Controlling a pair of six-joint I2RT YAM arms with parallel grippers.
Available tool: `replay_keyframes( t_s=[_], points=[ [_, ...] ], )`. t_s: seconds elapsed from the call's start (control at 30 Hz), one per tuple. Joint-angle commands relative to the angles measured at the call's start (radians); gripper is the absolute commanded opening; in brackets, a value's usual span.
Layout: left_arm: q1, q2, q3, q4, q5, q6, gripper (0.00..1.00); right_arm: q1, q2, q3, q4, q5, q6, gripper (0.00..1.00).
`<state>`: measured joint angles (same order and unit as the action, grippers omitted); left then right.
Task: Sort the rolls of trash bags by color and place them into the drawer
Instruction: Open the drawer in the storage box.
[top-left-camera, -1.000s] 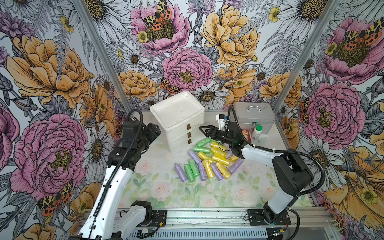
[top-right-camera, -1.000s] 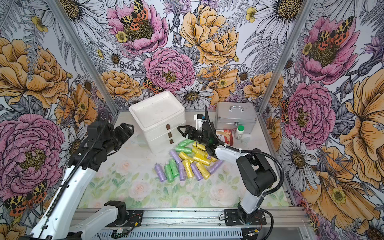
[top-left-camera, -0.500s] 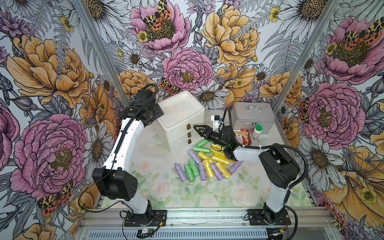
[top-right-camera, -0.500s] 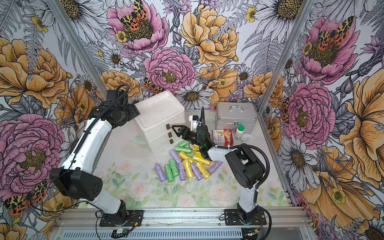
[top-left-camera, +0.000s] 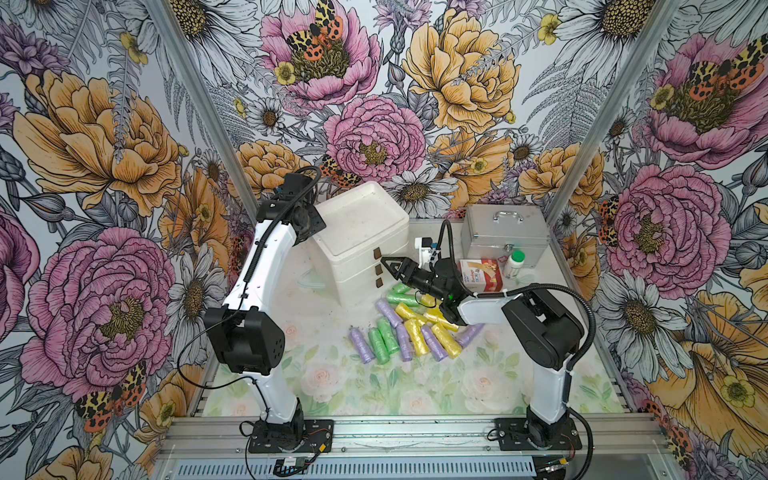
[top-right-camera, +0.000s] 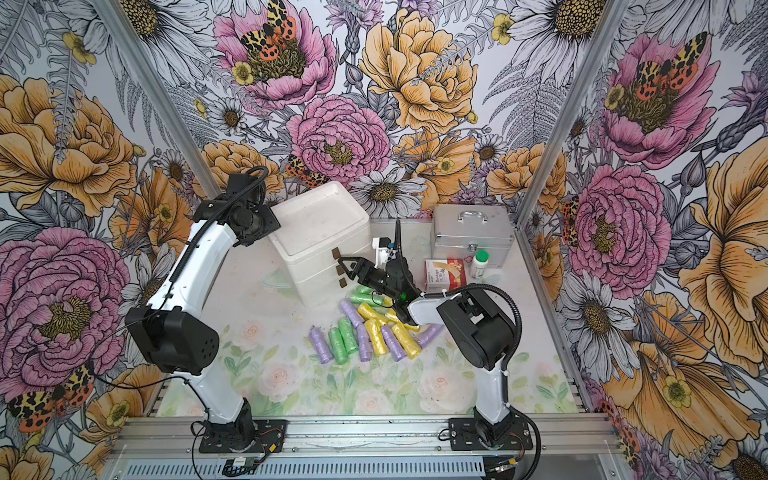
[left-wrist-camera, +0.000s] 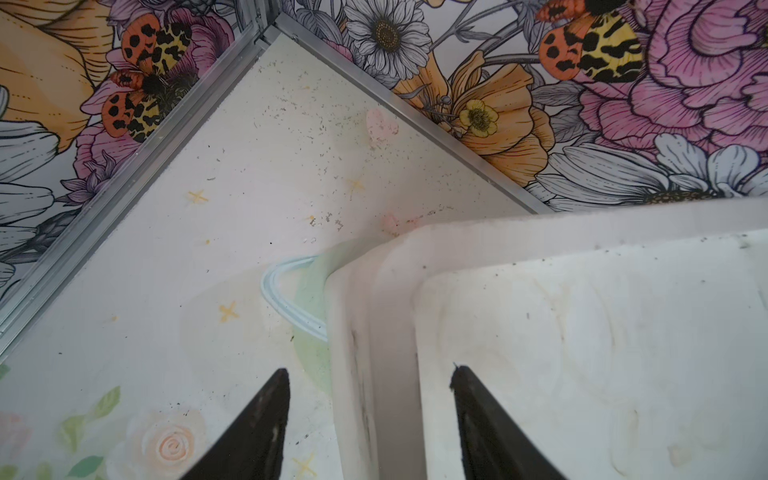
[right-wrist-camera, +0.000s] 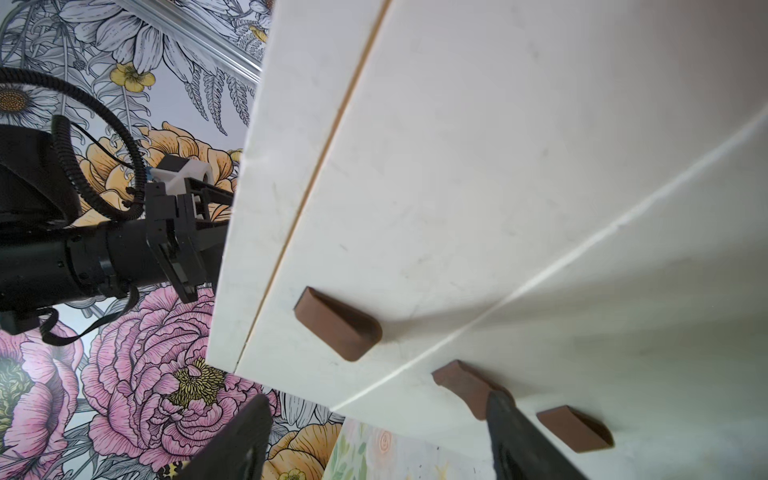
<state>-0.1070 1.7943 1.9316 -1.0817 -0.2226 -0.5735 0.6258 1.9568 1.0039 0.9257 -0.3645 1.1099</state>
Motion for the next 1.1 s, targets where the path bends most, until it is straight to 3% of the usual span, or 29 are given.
replay_keyframes(
  t_s=[0.0,0.13,0.47,0.73,1.07],
  points=[
    [-0.002,0.015,0.036,-0.009,-0.026,0.004,0.60,0.015,0.023,0.040,0.081,0.028,0.010,0.80],
    [-0.003,0.054,0.043,-0.009,-0.021,0.004,0.55,0.028,0.031,0.066,0.085,0.035,0.013,0.78],
    [-0.006,0.066,0.040,-0.009,-0.018,-0.014,0.31,0.033,0.067,0.144,0.087,0.035,0.047,0.72],
    [-0.008,0.069,0.043,-0.008,-0.011,-0.031,0.15,0.034,0.088,0.159,0.099,0.042,0.071,0.61],
    [-0.011,0.076,0.057,-0.007,0.006,-0.045,0.14,0.037,0.103,0.147,0.110,0.061,0.093,0.62]
  ],
)
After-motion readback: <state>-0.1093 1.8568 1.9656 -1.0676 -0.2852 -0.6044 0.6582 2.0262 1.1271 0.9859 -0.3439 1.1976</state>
